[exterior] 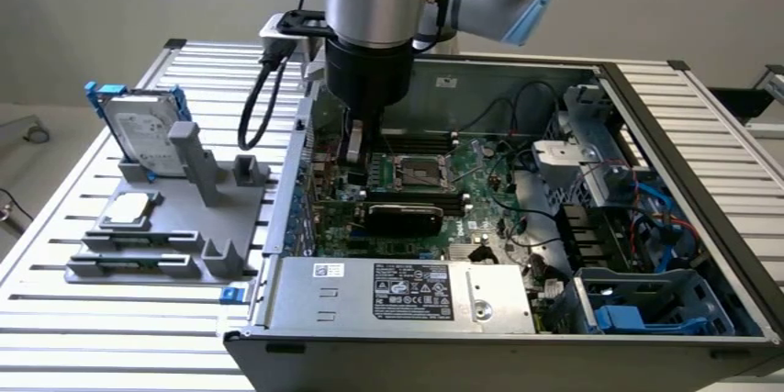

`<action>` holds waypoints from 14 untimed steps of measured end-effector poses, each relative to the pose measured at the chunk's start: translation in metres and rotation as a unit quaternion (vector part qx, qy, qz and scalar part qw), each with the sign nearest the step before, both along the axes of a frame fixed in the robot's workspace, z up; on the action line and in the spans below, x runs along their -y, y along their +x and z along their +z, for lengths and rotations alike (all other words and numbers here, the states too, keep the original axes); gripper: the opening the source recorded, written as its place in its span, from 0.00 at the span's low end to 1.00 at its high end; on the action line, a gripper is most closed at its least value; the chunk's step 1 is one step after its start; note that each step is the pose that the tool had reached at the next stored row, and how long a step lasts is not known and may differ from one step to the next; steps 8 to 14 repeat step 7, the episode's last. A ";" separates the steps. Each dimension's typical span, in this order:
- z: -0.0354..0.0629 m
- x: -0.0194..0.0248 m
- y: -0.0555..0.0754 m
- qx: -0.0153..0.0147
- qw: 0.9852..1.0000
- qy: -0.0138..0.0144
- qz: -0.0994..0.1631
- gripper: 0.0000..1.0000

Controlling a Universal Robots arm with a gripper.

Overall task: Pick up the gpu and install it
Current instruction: 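Press down on the gpu until it lock into place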

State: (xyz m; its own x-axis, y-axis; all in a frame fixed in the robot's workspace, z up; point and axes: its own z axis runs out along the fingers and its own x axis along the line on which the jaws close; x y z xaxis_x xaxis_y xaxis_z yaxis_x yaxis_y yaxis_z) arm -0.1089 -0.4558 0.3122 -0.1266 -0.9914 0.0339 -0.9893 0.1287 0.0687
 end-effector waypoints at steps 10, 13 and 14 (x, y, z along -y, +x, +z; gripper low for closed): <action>0.0000 0.0000 0.001 0.000 1.000 0.000 0.000 0.11; 0.0000 0.0000 0.001 0.000 1.000 0.000 0.000 0.11; 0.0000 0.0000 0.001 0.000 1.000 0.000 0.000 0.11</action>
